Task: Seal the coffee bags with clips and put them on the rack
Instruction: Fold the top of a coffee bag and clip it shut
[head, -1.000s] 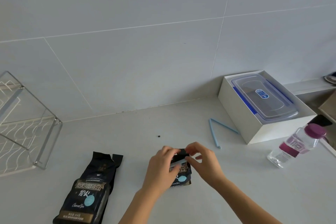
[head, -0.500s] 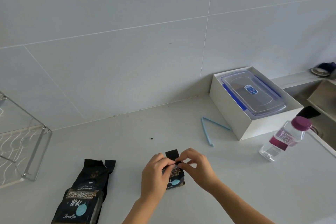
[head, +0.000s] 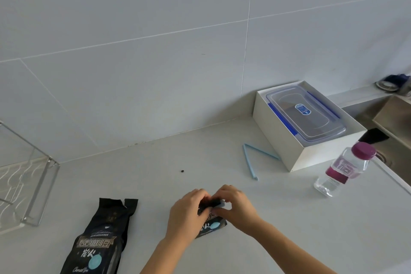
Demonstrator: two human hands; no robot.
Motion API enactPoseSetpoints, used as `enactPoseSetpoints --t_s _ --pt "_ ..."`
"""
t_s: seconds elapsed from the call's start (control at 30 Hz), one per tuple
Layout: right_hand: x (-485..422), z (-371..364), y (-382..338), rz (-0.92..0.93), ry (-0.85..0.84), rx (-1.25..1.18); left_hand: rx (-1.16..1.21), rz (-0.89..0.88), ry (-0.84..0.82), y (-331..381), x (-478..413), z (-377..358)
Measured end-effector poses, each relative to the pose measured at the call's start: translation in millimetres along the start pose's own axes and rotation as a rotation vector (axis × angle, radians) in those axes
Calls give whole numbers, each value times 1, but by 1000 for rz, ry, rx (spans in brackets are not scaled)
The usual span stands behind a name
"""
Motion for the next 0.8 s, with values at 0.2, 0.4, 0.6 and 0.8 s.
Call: enactPoseSetpoints --t_s 0.2,0.4,0.6,0.8 --pt "-6 -1 3 23 -9 17 -16 11 42 -3 1 1" --pt "7 -9 12 -78 59 -124 8 -56 96 0 11 -3" --pt "8 -10 12 -60 79 -48 82 -48 85 -8 13 7" --pt "-3 -3 1 -26 6 35 110 81 45 -39 26 20"
Point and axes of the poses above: each hand's wrist, its own x-axis away from the middle knuckle, its own z-axis out of the back of the hand, y = z × x, the point moved 1 cm from there along -x, towards the middle knuckle, and after that the axes turned 5 degrees about y, right-handed, at the moved point
